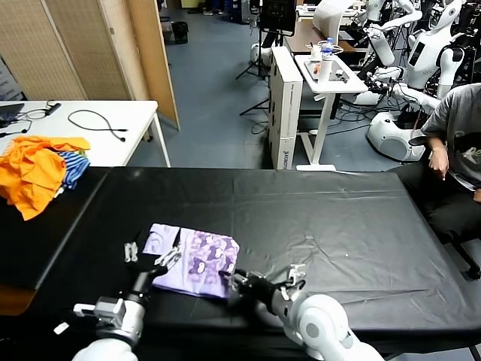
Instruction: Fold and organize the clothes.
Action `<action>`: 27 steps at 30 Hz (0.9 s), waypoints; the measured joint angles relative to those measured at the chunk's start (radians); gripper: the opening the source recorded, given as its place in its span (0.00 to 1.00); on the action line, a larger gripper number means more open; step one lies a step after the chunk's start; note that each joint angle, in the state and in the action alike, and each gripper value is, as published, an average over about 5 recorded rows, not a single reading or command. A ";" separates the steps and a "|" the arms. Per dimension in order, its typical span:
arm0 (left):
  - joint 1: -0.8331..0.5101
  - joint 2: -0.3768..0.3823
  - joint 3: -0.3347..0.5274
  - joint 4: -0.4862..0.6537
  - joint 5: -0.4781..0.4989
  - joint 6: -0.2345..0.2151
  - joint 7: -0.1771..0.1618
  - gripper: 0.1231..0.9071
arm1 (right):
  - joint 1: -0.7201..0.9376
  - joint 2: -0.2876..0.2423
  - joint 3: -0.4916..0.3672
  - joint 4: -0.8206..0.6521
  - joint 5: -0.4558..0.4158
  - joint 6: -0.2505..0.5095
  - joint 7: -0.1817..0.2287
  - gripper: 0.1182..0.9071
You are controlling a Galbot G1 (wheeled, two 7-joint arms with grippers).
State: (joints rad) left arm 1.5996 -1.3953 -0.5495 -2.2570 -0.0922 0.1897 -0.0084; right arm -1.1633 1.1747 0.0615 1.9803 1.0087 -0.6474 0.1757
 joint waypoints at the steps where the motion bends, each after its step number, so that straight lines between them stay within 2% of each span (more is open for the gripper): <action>1: 0.000 0.001 -0.004 0.002 0.000 0.001 -0.006 1.00 | -0.003 -0.003 0.004 0.003 -0.003 -0.012 0.012 0.30; 3: -0.002 0.005 -0.011 0.006 -0.004 0.007 -0.017 1.00 | -0.011 -0.013 0.017 0.014 -0.018 -0.043 0.038 0.16; 5: -0.008 0.009 -0.017 0.013 -0.011 0.014 -0.023 1.00 | -0.019 -0.029 0.037 0.031 -0.042 -0.071 0.058 0.08; 8: -0.015 0.009 -0.023 0.023 -0.017 0.017 -0.027 1.00 | -0.023 -0.058 0.069 0.047 -0.071 -0.087 0.063 0.05; 12: -0.015 0.003 -0.025 0.034 -0.025 0.016 -0.030 1.00 | -0.020 -0.088 0.104 0.053 -0.094 -0.088 0.027 0.06; 15: -0.015 0.003 -0.029 0.041 -0.044 0.012 -0.036 1.00 | -0.024 -0.102 0.120 0.066 -0.117 -0.089 0.004 0.20; 20: -0.011 0.016 -0.036 0.043 -0.117 0.008 -0.049 1.00 | -0.051 -0.129 0.147 0.104 -0.156 -0.089 0.009 0.60; 23: -0.003 0.027 -0.037 0.044 -0.163 -0.009 -0.046 1.00 | -0.080 -0.150 0.174 0.142 -0.171 -0.089 0.018 0.83; 25: 0.003 0.034 -0.036 0.047 -0.184 -0.023 -0.045 1.00 | -0.106 -0.165 0.199 0.171 -0.190 -0.089 0.013 0.94; 27: 0.011 0.042 -0.035 0.046 -0.193 -0.026 -0.049 1.00 | -0.137 -0.177 0.231 0.202 -0.223 -0.089 -0.007 0.98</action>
State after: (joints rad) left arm 1.6105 -1.3532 -0.5843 -2.2109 -0.2850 0.1633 -0.0571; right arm -1.2999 0.9972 0.2928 2.1821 0.7856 -0.7365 0.1689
